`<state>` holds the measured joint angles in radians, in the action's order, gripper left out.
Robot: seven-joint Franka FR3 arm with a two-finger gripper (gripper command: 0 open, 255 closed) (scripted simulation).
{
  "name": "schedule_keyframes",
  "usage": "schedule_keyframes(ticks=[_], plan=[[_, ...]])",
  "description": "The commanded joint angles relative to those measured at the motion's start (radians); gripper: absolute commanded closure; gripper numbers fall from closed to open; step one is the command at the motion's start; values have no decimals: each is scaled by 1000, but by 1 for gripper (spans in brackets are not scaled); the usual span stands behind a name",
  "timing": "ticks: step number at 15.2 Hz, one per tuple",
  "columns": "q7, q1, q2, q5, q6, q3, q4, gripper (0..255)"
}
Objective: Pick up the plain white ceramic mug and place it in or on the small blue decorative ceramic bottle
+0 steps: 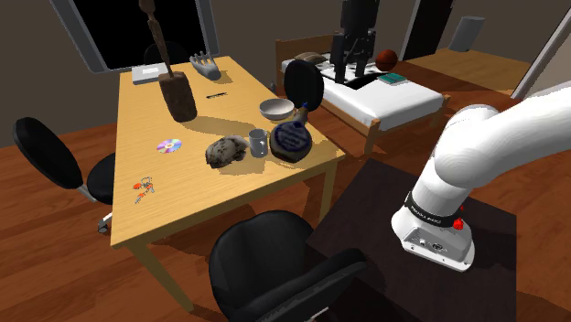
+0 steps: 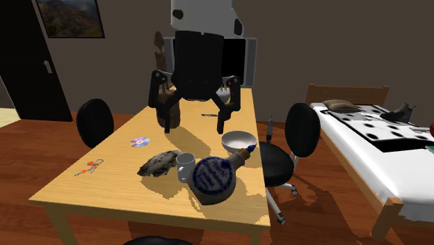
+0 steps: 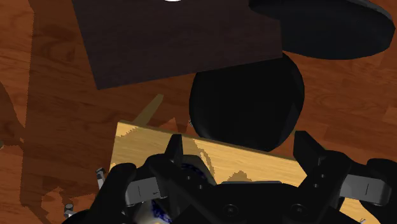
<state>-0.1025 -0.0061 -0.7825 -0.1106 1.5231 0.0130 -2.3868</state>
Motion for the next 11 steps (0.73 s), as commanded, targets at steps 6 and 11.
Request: schedule_keyframes(ticks=[6,11], plan=[[6,5,169,4,148,-16,10,0],[8,9,354,12,277,-31,54,0]])
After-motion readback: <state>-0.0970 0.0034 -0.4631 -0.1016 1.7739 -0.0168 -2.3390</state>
